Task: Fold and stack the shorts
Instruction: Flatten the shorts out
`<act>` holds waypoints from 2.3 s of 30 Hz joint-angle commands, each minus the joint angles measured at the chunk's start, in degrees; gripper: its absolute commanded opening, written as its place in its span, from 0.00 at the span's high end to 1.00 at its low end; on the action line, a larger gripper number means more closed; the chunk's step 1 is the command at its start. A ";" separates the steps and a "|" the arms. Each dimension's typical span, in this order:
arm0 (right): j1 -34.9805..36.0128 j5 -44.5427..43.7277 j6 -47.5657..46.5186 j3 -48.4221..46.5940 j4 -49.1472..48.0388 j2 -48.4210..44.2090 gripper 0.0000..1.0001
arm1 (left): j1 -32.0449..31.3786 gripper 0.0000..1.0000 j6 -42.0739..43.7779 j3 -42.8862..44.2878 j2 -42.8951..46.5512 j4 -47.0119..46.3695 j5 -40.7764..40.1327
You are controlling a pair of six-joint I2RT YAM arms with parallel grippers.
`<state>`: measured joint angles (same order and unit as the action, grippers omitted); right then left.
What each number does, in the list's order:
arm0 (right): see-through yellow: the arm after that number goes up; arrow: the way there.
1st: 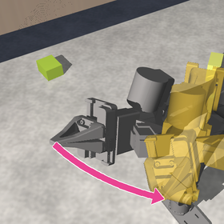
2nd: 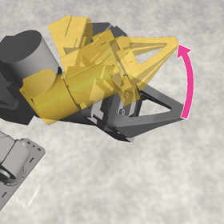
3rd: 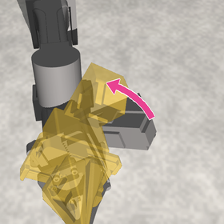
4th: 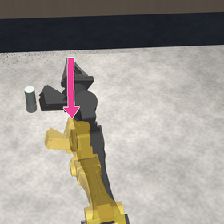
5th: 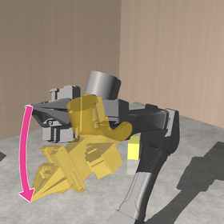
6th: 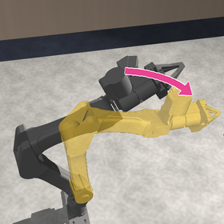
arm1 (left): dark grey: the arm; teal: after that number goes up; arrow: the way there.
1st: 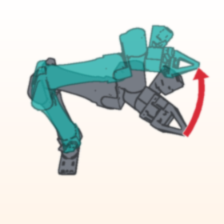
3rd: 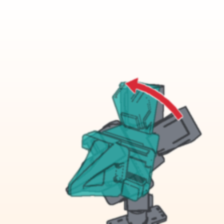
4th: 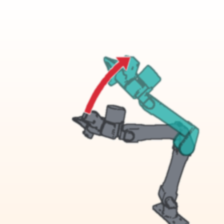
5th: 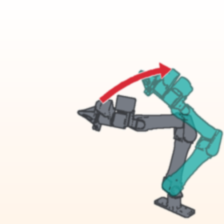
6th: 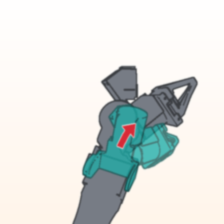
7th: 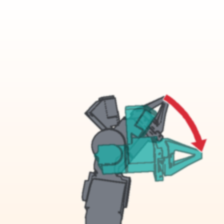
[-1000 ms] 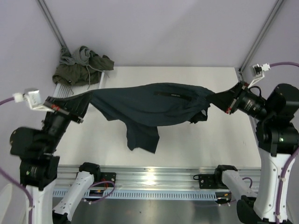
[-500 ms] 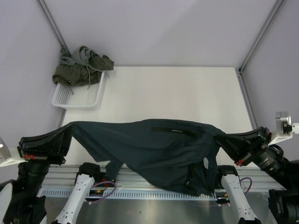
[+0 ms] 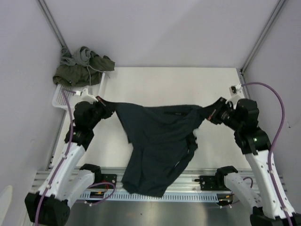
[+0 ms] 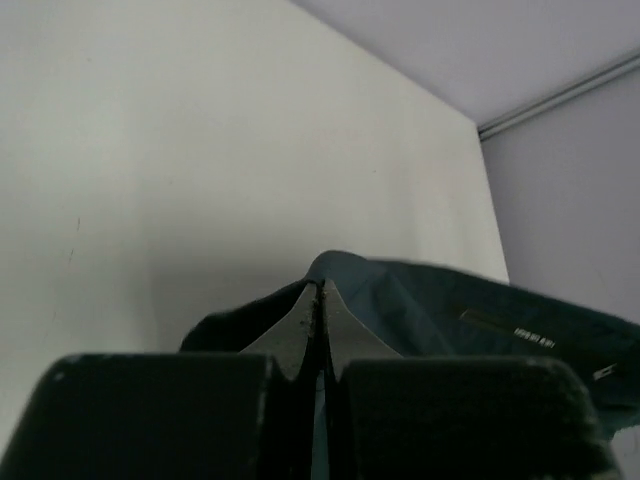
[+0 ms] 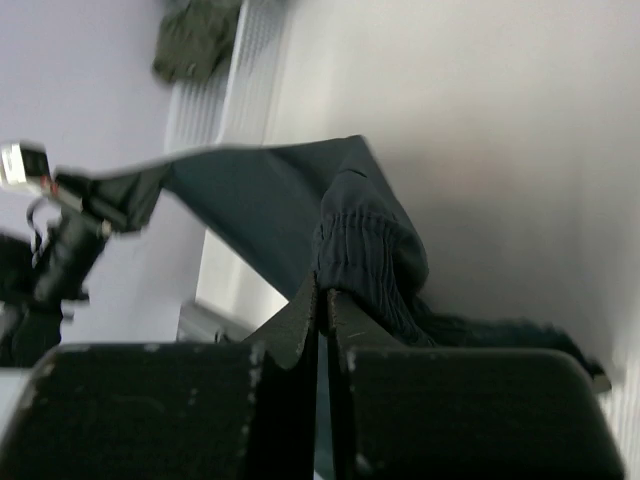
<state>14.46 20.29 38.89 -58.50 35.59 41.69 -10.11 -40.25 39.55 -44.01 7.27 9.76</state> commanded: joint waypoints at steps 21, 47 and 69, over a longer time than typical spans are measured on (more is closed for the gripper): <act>-30.81 33.23 4.35 -16.97 -15.40 -1.60 1.00 | -0.18 1.00 -0.62 11.41 14.64 -11.68 2.71; -26.15 20.67 10.59 10.81 -16.51 -5.23 1.00 | -0.17 1.00 -4.13 -3.39 1.84 -21.13 -0.88; -28.43 16.44 10.32 -6.69 -56.78 66.75 1.00 | -0.35 1.00 -6.86 17.40 -67.25 -53.67 -5.27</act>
<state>-13.89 37.85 50.46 -56.53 -16.51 104.36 -10.28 -47.13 53.12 -109.75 -41.08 6.46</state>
